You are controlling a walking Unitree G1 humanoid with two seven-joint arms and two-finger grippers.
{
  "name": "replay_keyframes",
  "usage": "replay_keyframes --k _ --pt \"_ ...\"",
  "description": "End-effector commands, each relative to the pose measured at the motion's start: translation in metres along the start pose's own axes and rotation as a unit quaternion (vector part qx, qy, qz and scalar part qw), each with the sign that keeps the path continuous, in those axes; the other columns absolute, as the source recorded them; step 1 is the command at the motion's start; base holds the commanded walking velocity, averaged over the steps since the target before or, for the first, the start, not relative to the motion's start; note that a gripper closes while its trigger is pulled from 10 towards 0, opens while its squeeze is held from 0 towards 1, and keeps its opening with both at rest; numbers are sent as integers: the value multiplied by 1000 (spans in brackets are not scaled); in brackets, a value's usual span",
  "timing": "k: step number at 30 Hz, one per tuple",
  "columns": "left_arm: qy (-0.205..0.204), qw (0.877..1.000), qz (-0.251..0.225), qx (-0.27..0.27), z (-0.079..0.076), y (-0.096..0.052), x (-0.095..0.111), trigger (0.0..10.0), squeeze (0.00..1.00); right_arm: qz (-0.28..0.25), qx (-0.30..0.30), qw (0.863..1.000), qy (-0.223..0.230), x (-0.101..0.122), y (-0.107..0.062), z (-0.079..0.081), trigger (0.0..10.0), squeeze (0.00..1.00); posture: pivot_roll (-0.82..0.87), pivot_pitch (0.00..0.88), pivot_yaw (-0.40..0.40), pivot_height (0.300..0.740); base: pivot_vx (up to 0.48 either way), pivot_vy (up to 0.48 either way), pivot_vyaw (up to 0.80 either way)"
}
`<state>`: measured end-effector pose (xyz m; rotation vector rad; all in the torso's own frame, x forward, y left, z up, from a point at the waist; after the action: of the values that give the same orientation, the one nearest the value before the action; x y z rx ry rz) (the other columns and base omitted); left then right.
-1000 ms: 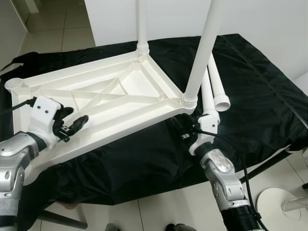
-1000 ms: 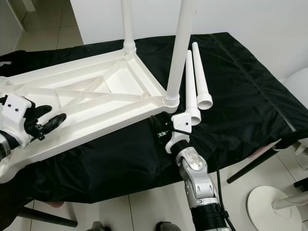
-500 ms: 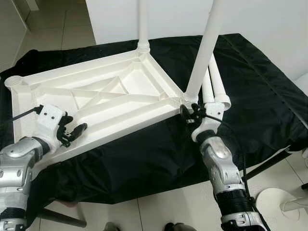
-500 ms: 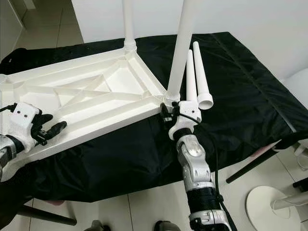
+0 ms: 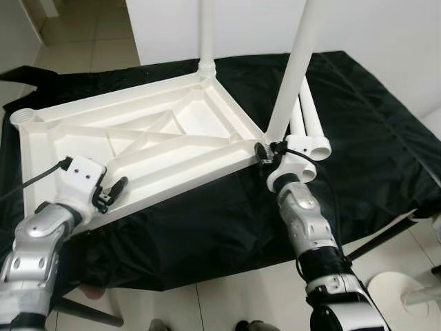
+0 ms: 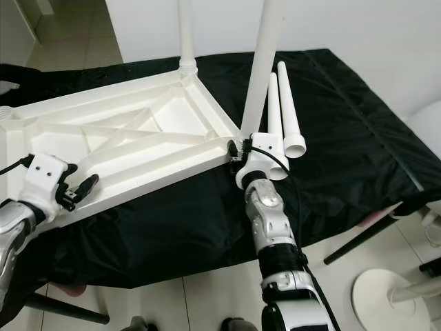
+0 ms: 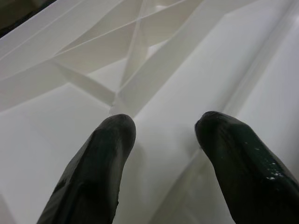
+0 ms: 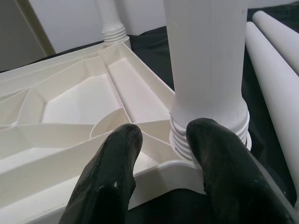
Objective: Building children table
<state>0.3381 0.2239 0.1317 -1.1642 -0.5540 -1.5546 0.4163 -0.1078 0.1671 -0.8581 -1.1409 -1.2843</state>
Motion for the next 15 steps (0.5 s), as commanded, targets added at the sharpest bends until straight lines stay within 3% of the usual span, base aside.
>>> replay_keyframes --k 1,3,6,15 --pt "-25 992 45 -116 -48 -2 -26 10000 0 19 -16 1000 12 -10 0 -6 10000 0 22 148 -16 740 0 0 0" --pt "-26 985 45 -165 -67 -11 -27 10000 0 24 -16 999 19 -14 2 -3 10000 0 30 152 -14 740 0 0 0" --pt "-30 981 57 -185 -75 -16 -31 10000 0 26 -12 999 24 -15 4 0 10000 0 38 154 -15 740 0 0 0" --pt "-44 984 37 -167 -85 -13 -15 10000 0 23 7 999 33 -18 7 11 10000 0 47 154 -6 740 0 0 0"
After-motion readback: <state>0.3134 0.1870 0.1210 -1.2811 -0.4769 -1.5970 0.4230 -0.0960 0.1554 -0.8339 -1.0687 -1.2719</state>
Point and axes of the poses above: a point about 5 cm out from each wrist's last joint towards the gripper, its own y axis pointing out of the wrist towards the gripper, its own x axis along the axis of the wrist's last joint, z = x × y, the point moved 6 cm from there along y, pointing out of the wrist towards the gripper, and after that the axes turned 5 degrees about y, right-handed, at the moved point
